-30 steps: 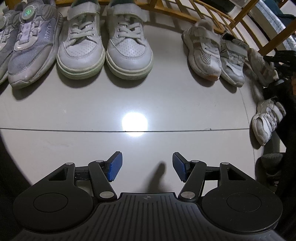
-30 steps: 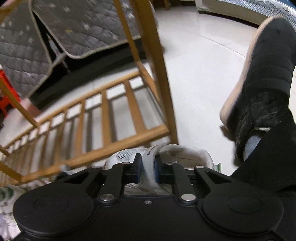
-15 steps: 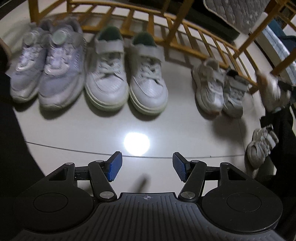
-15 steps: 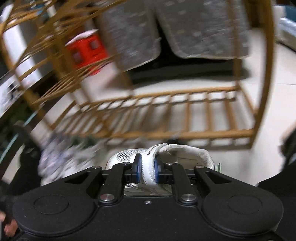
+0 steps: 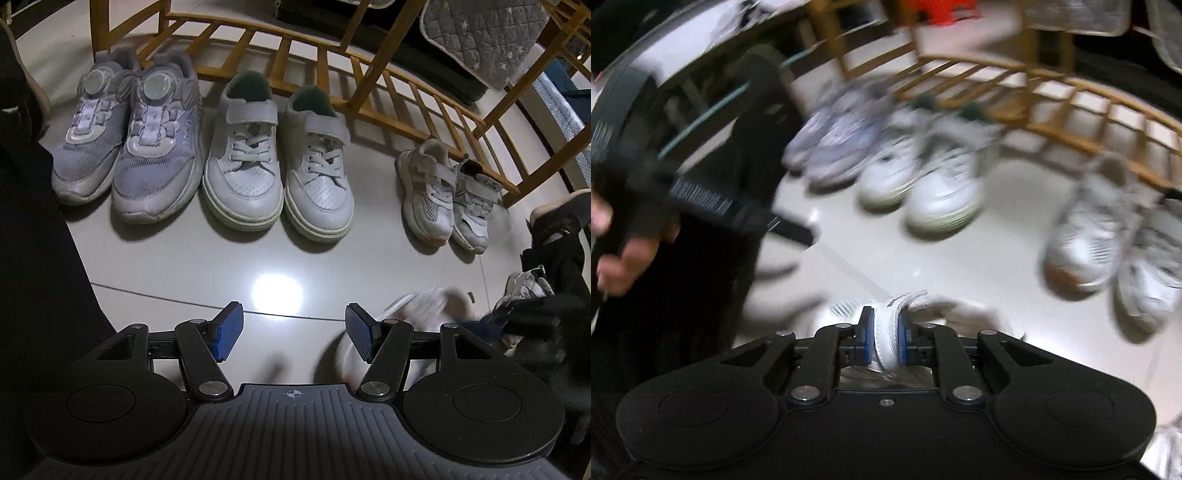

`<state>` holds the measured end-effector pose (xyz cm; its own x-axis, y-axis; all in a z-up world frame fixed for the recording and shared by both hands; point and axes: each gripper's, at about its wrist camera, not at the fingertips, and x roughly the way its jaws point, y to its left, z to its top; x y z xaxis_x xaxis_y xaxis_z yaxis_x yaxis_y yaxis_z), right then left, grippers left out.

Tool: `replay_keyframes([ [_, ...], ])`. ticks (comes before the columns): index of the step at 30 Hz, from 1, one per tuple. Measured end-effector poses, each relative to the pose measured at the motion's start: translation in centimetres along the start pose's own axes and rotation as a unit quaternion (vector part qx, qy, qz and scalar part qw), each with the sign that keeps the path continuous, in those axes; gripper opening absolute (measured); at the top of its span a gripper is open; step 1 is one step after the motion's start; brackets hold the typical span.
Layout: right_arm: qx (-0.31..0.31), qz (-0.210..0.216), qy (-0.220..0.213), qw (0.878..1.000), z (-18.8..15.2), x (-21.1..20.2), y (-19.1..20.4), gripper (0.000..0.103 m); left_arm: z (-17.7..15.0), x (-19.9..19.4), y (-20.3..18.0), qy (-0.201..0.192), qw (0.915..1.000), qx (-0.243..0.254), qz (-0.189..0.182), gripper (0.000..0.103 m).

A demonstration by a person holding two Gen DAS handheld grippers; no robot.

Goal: Organize scattered shoes
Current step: 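Lift the mesh shoe with the right gripper toward the left gripper, then lower the mesh shoe in front of the left gripper with the right gripper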

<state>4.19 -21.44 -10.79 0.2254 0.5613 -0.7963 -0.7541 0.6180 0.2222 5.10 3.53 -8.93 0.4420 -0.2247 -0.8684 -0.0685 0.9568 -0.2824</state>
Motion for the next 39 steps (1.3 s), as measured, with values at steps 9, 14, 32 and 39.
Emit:
replay_keyframes([
  [9,0.003,0.037,0.008,0.999,-0.9,-2.2,0.0,0.052,-0.3,1.5,-1.4,0.017,0.9997,0.017,-0.005,0.062],
  [14,0.065,0.034,-0.01,0.997,-2.1,-4.2,-1.4,0.067,-0.5,2.3,-2.6,0.026,0.9992,0.031,-0.007,0.062],
  [32,0.332,-0.068,-0.071,0.938,-6.2,-4.5,-7.5,0.079,-0.8,4.0,-5.4,0.037,0.9969,0.07,0.001,0.062],
  [39,0.344,-0.089,-0.065,0.932,-7.1,-3.2,-8.3,0.08,-0.8,4.2,-5.5,0.039,0.9964,0.074,0.01,0.062],
])
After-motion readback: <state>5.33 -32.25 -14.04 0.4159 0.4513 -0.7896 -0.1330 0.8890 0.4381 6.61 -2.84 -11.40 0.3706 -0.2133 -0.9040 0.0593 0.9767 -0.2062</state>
